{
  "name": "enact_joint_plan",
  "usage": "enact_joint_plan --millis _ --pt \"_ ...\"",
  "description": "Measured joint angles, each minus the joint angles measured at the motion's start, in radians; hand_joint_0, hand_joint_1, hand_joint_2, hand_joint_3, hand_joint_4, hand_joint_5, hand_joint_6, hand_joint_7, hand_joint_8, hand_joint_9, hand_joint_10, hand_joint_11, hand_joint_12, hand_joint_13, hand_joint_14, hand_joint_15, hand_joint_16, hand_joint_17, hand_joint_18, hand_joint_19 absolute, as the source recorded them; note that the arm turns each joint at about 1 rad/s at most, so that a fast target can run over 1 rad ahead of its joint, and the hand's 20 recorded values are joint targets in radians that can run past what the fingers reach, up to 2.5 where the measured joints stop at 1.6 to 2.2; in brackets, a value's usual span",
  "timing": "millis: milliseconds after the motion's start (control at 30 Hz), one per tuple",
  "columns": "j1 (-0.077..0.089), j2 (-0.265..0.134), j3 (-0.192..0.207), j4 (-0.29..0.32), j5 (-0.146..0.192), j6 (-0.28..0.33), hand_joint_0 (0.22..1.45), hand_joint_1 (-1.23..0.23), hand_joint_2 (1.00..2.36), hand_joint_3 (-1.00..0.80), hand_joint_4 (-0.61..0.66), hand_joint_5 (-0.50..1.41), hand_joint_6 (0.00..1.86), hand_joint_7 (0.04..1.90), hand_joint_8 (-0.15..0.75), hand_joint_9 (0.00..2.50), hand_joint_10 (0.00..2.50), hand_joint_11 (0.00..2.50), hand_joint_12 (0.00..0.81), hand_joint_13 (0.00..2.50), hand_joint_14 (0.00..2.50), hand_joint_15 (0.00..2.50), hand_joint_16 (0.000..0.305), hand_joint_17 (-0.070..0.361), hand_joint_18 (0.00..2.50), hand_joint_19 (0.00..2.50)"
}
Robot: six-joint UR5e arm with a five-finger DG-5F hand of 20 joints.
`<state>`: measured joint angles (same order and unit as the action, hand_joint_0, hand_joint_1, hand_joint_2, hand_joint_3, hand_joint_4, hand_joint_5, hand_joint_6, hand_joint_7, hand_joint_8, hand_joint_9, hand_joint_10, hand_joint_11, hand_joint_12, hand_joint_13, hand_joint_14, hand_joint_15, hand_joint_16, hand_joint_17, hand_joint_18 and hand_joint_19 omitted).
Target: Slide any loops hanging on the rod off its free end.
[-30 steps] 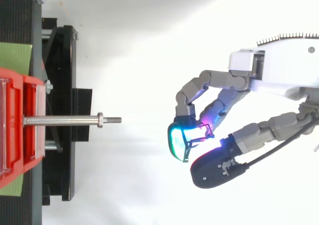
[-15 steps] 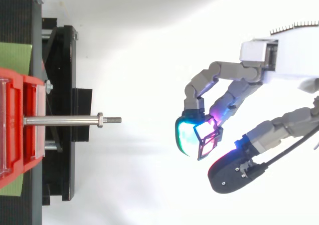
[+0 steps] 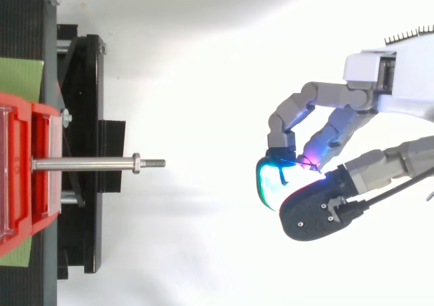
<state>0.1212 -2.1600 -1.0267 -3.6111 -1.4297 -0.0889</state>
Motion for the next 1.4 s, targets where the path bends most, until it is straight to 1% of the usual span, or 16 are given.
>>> enact_joint_plan --millis 233,467,800,1000,1067,1100,1133,1233,1300,1367,1400 --pt "-0.002 0.0 0.0 -0.005 -0.001 0.003 0.51 -0.67 1.0 -0.5 0.13 -0.14 0.86 0.96 0.274 0.96 0.02 0.58 0.392 0.81 0.02 0.47 0.057 0.129 0.7 0.52" --pt "-0.003 0.0 0.0 -0.005 -0.001 0.003 0.49 -0.58 1.0 -0.5 0.13 -0.13 0.84 0.93 0.283 0.97 0.02 0.58 0.403 0.81 0.02 0.47 0.06 0.134 0.71 0.52" --pt "-0.003 0.0 0.003 -0.005 0.0 0.003 0.46 -0.55 1.0 -0.5 0.14 -0.13 0.79 0.93 0.294 0.97 0.02 0.56 0.416 0.82 0.02 0.46 0.063 0.142 0.72 0.52" --pt "-0.003 0.0 0.004 -0.019 0.001 0.003 0.44 -0.44 1.0 -0.5 0.14 -0.12 0.76 0.95 0.306 0.98 0.02 0.56 0.427 0.82 0.02 0.47 0.066 0.149 0.72 0.53" --pt "-0.003 0.001 0.004 -0.03 0.001 0.003 0.45 -0.37 1.0 -0.5 0.14 -0.12 0.76 0.94 0.3 0.98 0.02 0.55 0.425 0.82 0.02 0.47 0.065 0.147 0.71 0.54" --pt "-0.003 0.001 0.004 -0.035 0.001 0.003 0.45 -0.37 1.0 -0.5 0.14 -0.12 0.76 0.94 0.297 0.98 0.02 0.55 0.423 0.82 0.02 0.48 0.065 0.147 0.71 0.54" --pt "-0.003 0.0 0.004 -0.04 0.0 0.003 0.48 -0.33 1.0 -0.5 0.12 -0.12 0.75 0.97 0.289 0.98 0.02 0.56 0.416 0.81 0.02 0.48 0.063 0.141 0.68 0.56" --pt "-0.003 0.0 0.004 -0.051 0.0 0.003 0.54 -0.3 1.0 -0.5 0.09 -0.12 0.75 1.0 0.275 0.97 0.02 0.58 0.395 0.8 0.02 0.49 0.058 0.13 0.65 0.58" --pt "-0.003 0.0 0.005 -0.054 0.0 0.003 0.57 -0.32 1.01 -0.41 0.08 -0.12 0.76 1.01 0.266 0.98 0.02 0.58 0.386 0.8 0.02 0.49 0.056 0.126 0.63 0.59" --pt "-0.003 0.0 0.007 -0.057 0.0 0.003 0.59 -0.4 1.02 -0.29 0.09 -0.12 0.77 1.04 0.266 0.98 0.02 0.59 0.384 0.8 0.02 0.5 0.056 0.125 0.64 0.58" --pt "-0.003 0.0 0.007 -0.057 0.0 0.003 0.59 -0.41 1.02 -0.28 0.09 -0.13 0.78 1.03 0.266 0.97 0.02 0.58 0.384 0.8 0.02 0.5 0.056 0.125 0.64 0.58"
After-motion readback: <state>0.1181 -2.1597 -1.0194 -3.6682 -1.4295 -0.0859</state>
